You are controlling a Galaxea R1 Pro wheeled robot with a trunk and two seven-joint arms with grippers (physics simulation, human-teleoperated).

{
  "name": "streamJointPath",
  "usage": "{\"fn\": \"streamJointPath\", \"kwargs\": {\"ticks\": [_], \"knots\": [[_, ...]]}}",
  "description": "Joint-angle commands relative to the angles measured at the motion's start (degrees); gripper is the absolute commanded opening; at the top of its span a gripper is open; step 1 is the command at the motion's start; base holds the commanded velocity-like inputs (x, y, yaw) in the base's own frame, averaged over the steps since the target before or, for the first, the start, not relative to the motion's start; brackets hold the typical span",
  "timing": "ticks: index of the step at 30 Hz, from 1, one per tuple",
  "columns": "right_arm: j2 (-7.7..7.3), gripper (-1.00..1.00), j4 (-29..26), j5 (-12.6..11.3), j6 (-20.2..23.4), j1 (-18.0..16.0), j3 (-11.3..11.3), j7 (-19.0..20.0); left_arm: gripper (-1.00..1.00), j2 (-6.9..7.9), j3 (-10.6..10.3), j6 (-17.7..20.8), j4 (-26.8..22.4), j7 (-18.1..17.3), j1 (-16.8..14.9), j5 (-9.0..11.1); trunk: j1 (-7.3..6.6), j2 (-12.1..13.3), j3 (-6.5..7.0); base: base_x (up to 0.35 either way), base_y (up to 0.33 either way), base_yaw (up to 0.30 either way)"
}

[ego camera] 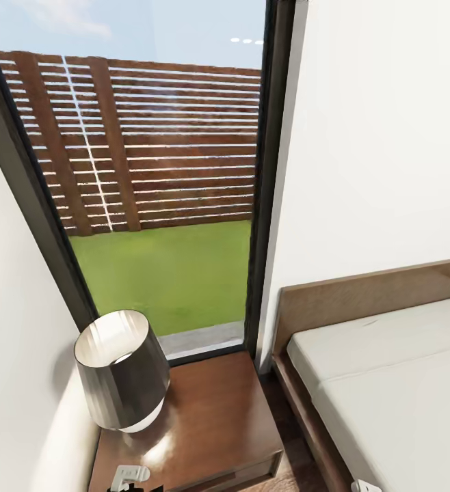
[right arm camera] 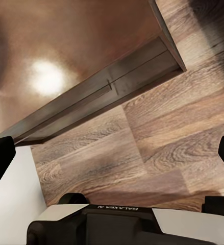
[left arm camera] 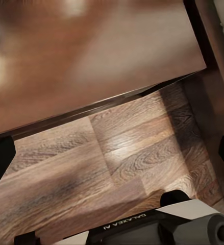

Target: In the bedroom, move the book from the bed onto either nightstand, and place the two sandals side by side next to the bed.

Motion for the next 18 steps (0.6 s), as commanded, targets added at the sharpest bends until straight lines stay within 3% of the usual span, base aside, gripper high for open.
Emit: {"fn": "streamJointPath", "kwargs": {"ticks": [1, 18], "knots": [[0.01, 1.0, -0.1, 0.6, 0.1, 0.0, -0.5, 0.3, 1.0, 0.01, 0.3, 0.0, 0.1, -0.3, -0.1, 0.1, -0.21, 0.3, 0.1, 0.0, 0.0, 0.0], [0.01, 1.0, -0.1, 0.6, 0.1, 0.0, -0.5, 0.3, 1.0, -0.01, 0.3, 0.0, 0.1, -0.3, -0.1, 0.1, -3.94, 7.2, 3.15, 0.0, 0.0, 0.0]]}}
